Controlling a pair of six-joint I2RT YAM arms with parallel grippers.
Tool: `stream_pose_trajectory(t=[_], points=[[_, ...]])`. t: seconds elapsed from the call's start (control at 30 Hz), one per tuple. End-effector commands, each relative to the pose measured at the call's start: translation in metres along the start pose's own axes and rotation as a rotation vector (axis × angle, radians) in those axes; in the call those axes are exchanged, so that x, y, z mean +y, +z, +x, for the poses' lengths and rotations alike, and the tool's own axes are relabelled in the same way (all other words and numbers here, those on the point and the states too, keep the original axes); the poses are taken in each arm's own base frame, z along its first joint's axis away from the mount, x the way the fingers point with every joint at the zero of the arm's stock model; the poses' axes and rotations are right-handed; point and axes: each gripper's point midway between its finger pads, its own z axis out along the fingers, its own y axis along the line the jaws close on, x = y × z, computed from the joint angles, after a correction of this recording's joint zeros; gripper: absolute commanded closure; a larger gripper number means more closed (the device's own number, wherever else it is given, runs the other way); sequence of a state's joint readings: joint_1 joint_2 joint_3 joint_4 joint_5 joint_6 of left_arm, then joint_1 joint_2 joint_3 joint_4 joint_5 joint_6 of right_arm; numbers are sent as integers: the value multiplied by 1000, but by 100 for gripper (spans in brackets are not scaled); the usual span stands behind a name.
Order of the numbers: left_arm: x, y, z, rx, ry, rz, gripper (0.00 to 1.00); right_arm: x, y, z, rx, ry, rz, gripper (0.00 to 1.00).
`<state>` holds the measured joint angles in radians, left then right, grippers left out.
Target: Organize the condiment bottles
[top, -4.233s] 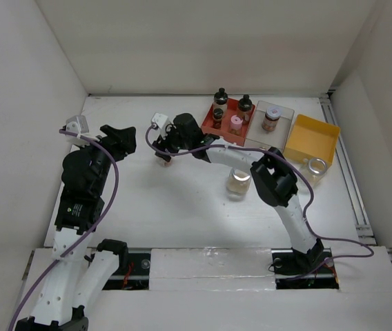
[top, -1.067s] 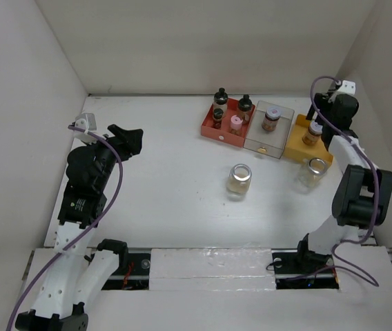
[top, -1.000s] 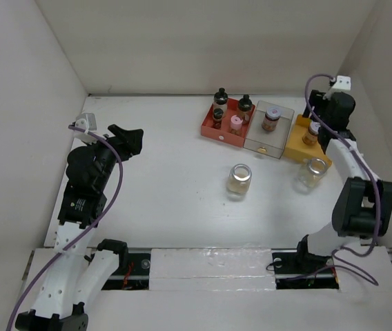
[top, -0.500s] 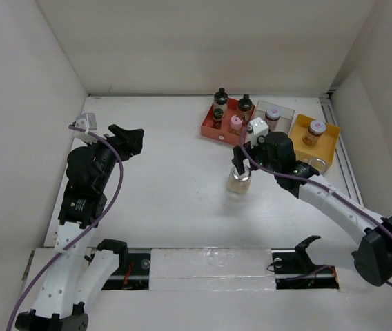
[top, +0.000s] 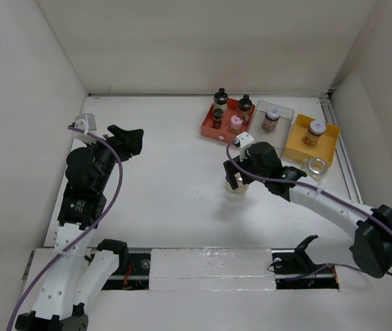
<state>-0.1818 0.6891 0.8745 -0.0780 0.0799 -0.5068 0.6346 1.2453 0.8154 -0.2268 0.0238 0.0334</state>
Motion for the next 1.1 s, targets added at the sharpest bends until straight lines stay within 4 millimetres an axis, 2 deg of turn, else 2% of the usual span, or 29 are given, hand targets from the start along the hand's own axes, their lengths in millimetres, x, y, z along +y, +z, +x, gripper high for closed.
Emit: stream_pose_trajectory(t=[0.0,0.4,0.53,0.7,0.83,0.87,0.9,0.97,1.07], points=[[-10,-1,-9,-39,-1,46,31,4,4,-11,-23,31,2,0],[-10,-1,-9,-39,-1,46,31,-26,2,-9,-26,32,176,0],[-11,-2,-8,-34,-1,54,31,-24,4,-12,-27,23,162,0],[-11,-2,-8,-34,-1,54,31,-18,20,-1,-4,21,130,0],[-11,-2,-8,-34,-1,54,31,-20,23,0,-3,26,128,13],[-11,-2,-8,-34,-1,54,31,-19,23,0,-2,26,119,18],[-11,-2,-8,-34,-1,54,31,-18,20,-4,-16,27,118,29],[-11,-2,-8,-34,-1,54,31,-20,14,-17,-67,32,126,33],[-11,-2,-8,-34,-1,54,31,-28,-11,-55,-184,19,169,36]])
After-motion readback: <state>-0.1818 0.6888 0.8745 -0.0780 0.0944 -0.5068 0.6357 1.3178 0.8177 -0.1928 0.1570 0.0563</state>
